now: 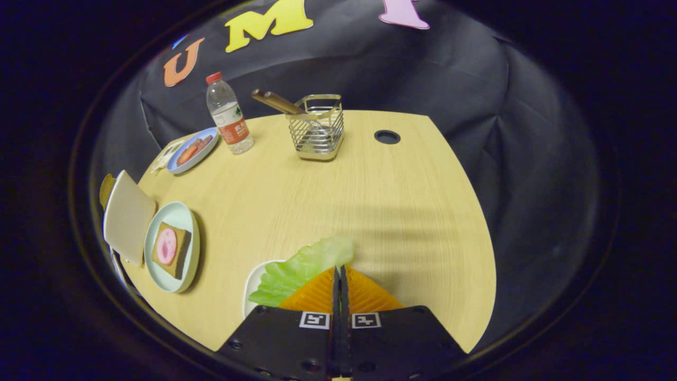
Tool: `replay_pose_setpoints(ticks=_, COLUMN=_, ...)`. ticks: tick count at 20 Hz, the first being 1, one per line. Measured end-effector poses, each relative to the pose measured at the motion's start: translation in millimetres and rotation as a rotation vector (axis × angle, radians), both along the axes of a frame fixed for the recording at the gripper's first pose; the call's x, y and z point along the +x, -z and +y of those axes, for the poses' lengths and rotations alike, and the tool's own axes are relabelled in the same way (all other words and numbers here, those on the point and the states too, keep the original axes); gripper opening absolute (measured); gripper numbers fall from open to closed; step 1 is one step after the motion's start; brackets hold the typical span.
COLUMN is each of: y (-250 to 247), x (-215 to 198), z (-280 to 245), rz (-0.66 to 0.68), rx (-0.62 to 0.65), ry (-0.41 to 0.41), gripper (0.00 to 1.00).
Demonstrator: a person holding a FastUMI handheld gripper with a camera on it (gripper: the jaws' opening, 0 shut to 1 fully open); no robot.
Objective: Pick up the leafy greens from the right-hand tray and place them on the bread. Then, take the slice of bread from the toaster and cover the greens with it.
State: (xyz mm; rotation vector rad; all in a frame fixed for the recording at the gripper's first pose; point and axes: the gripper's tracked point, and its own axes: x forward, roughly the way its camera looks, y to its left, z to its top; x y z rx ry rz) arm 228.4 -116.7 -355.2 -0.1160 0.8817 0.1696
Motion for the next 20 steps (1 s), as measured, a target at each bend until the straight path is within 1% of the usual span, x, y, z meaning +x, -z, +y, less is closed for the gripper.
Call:
replay_pose_setpoints(ticks=6, y=-51, x=-34, z=22, rz=-0.081, rx=-0.025, ry=0.038, gripper=0.01)
replay_pose_setpoints(ticks=11, y=-95, x=-71, z=68, rz=-0.13, rx=-0.022, ry=0.051, gripper=0.01)
replay_pose_setpoints(ticks=16, y=-123, x=-103, z=141, rz=-0.155, rx=0.004, ry=0.018, gripper=0.01)
replay_pose_setpoints(ticks=20, y=-128, x=-129, z=215, rz=-0.144, rx=0.035, ry=-0.04, gripper=0.0)
